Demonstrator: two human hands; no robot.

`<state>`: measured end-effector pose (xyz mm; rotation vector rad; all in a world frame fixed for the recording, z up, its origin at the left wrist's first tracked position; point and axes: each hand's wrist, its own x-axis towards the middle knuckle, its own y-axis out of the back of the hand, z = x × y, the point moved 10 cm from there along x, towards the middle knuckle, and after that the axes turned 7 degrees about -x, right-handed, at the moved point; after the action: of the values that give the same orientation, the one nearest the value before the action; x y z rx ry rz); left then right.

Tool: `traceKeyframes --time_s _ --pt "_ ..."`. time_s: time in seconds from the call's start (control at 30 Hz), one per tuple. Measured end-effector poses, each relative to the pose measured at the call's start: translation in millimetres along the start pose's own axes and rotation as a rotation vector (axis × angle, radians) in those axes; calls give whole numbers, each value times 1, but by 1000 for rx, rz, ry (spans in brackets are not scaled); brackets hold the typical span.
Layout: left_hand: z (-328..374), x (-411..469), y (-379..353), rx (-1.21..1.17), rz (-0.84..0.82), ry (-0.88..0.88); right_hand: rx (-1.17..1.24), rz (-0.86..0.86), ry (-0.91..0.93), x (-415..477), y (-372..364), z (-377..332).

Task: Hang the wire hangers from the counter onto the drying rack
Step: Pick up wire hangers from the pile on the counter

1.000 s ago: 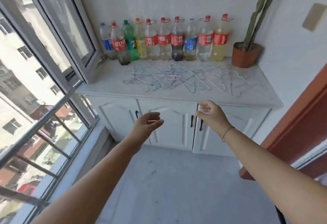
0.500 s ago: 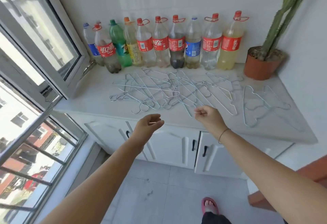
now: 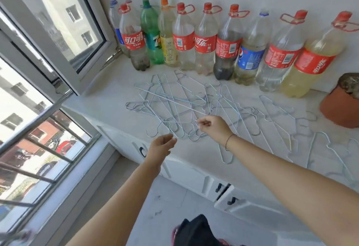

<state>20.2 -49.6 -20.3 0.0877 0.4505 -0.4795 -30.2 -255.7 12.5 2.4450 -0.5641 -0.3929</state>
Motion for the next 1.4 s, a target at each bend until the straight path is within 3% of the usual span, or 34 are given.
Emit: traceKeyframes --time_s 0.23,0.47,0.73,1.0,1.23,1.4 --pt "-16 51 24 -56 50 97 -48 -152 19 68 -70 -23" --pt "-19 81 51 -83 19 196 -330 -263 28 118 -127 -27" --pt "11 118 107 -125 90 120 -419 -226 -42 141 -142 -23" --pt "28 144 130 -331 231 114 -50 -117 -51 154 -113 -46" --pt "48 149 62 -503 18 121 372 -178 -104 149 -107 -88" --pt "75 149 53 -581 -37 44 422 -354 -86 132 -132 -108"
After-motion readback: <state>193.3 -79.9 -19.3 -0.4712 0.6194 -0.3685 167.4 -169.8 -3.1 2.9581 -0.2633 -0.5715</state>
